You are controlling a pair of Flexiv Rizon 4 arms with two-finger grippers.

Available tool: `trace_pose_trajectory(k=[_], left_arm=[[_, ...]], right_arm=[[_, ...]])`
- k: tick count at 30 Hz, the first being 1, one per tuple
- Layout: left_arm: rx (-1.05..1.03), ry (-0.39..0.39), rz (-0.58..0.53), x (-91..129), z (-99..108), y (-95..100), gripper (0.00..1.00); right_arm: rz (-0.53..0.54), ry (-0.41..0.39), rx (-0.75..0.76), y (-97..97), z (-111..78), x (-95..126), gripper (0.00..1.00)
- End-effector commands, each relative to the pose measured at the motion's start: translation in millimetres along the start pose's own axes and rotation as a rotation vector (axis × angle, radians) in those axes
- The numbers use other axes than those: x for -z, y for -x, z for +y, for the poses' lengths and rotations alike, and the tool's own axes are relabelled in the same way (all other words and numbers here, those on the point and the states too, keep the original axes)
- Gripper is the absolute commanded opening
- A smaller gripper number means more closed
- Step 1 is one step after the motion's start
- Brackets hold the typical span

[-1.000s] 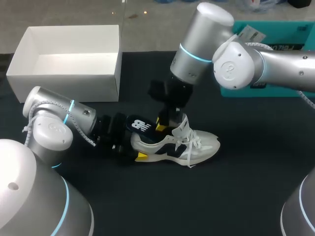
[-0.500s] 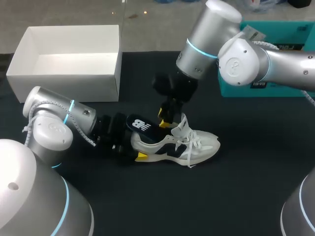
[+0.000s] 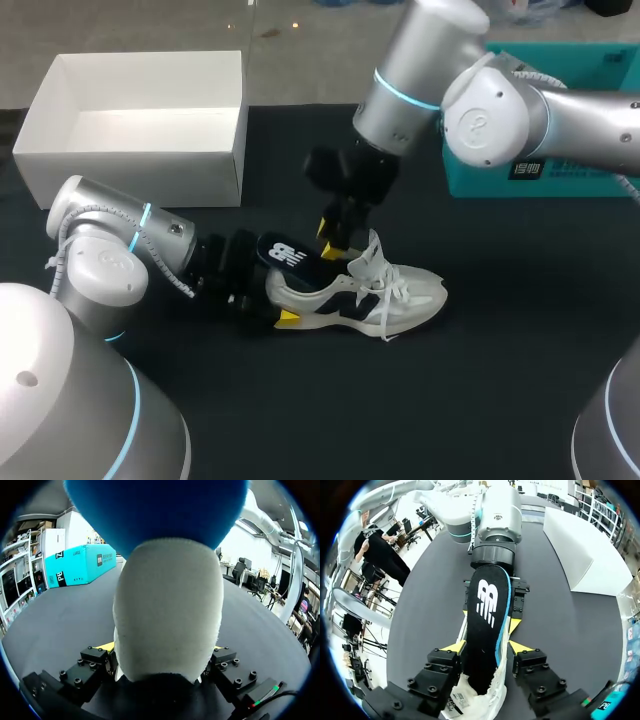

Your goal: Take the shoe out of the shoebox, open the shoe tongue, remove and reinsert the insole, then place the shoe into the shoebox

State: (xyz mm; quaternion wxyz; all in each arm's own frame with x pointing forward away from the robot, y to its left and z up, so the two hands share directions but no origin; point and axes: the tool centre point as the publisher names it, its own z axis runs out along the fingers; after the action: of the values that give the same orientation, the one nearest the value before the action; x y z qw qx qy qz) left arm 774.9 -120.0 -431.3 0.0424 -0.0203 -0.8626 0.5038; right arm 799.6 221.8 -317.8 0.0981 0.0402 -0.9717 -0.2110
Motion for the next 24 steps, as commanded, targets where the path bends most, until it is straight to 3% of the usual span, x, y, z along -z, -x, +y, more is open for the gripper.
trace_pose_trajectory(k=[1, 14, 15, 19, 24], left_arm=[[0.000, 0.001, 0.000, -2, 4, 0.3, 0.00], [0.000, 0.001, 0.000, -2, 4, 0.3, 0.00], [0.000, 0.001, 0.000, -2, 4, 0.3, 0.00], [0.000, 0.001, 0.000, -2, 4, 0.3, 0.00], [0.000, 0.001, 0.000, -2, 4, 0.3, 0.00]], right_arm=[[0.037, -0.001, 0.011, 9.5, 7.5, -12, 0.53], [0.139, 0.004, 0.031, 10.6, 13.4, -37, 0.47], [0.140, 0.003, 0.031, 9.8, 13.4, -37, 0.45], [0.137, 0.003, 0.031, 5.6, 12.4, -34, 0.18], [0.135, 0.000, 0.030, 1.2, 9.0, -33, 0.00]])
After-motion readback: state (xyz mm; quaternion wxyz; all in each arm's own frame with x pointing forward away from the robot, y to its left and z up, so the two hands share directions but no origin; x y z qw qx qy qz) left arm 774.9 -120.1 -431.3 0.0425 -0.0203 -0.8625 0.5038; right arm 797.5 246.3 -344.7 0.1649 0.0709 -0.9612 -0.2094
